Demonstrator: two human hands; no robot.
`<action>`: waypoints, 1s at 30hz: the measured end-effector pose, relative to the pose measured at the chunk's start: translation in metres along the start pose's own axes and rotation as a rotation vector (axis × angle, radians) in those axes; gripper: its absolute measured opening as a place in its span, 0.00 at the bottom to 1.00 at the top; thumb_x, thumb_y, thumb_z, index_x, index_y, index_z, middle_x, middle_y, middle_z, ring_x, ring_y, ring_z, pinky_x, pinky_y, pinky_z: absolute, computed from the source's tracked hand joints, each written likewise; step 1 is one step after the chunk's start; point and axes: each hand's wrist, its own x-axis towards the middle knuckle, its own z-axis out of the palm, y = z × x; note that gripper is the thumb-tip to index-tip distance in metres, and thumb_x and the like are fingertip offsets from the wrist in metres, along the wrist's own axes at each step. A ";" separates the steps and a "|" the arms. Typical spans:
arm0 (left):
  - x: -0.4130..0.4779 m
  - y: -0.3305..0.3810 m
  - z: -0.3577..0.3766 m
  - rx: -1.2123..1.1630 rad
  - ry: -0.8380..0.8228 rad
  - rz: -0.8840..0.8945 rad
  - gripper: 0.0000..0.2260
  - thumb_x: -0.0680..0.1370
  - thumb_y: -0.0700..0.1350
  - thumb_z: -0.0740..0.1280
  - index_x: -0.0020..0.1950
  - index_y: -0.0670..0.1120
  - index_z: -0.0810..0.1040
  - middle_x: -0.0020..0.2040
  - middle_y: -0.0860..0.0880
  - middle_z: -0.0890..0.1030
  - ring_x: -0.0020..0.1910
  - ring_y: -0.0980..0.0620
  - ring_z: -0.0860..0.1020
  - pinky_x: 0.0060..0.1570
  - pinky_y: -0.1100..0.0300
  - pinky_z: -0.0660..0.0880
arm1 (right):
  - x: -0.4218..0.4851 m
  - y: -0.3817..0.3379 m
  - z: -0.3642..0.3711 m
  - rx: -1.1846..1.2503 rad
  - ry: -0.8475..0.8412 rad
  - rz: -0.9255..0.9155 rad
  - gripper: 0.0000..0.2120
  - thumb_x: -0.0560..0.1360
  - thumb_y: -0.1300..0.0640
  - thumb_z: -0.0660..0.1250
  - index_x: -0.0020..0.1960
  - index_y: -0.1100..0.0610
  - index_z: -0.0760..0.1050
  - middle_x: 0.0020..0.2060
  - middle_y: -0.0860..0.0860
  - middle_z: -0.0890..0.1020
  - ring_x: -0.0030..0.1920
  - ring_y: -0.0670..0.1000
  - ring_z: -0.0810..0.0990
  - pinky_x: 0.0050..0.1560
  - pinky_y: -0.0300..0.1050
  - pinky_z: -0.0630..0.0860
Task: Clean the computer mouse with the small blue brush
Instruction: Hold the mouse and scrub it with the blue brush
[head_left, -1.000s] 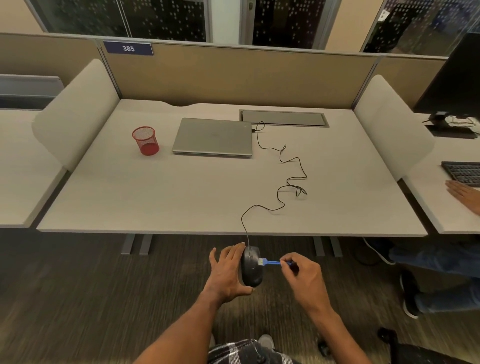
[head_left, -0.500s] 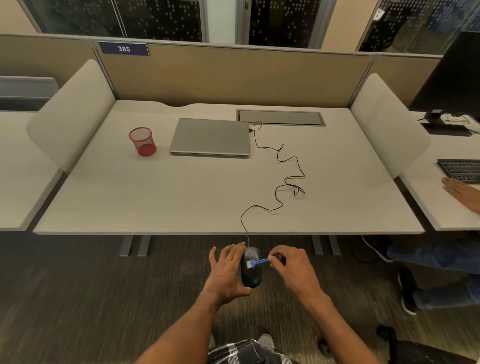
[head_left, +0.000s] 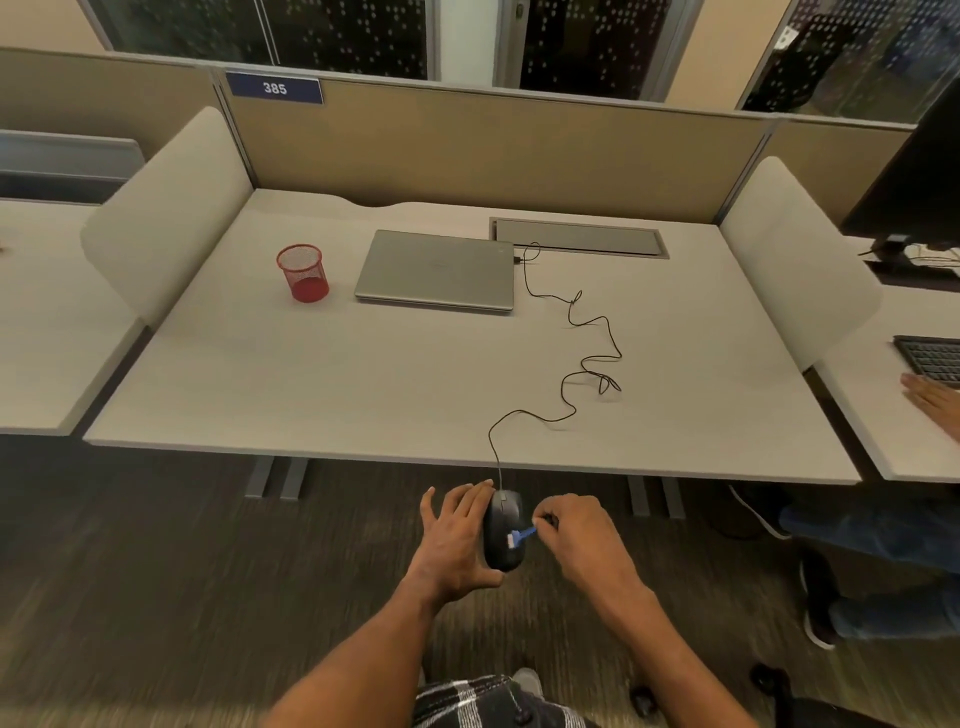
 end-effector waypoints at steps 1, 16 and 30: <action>0.001 0.001 -0.001 0.000 0.002 0.002 0.53 0.67 0.70 0.72 0.83 0.54 0.48 0.82 0.53 0.57 0.83 0.49 0.50 0.78 0.31 0.36 | -0.001 -0.002 -0.001 -0.003 0.052 -0.018 0.06 0.83 0.53 0.66 0.55 0.53 0.81 0.48 0.50 0.83 0.46 0.45 0.80 0.50 0.35 0.75; 0.003 0.002 0.002 0.036 0.019 0.014 0.54 0.66 0.69 0.73 0.83 0.54 0.49 0.82 0.52 0.58 0.82 0.49 0.52 0.78 0.31 0.38 | -0.012 -0.026 -0.024 -0.090 0.016 -0.056 0.12 0.85 0.53 0.62 0.62 0.57 0.79 0.56 0.53 0.83 0.56 0.50 0.81 0.63 0.45 0.78; -0.002 0.000 0.008 0.166 -0.026 0.124 0.51 0.69 0.69 0.71 0.82 0.55 0.47 0.83 0.53 0.55 0.83 0.47 0.50 0.77 0.29 0.35 | 0.033 -0.022 -0.036 -0.084 0.008 0.032 0.06 0.82 0.57 0.67 0.53 0.57 0.83 0.49 0.54 0.85 0.47 0.50 0.83 0.50 0.42 0.79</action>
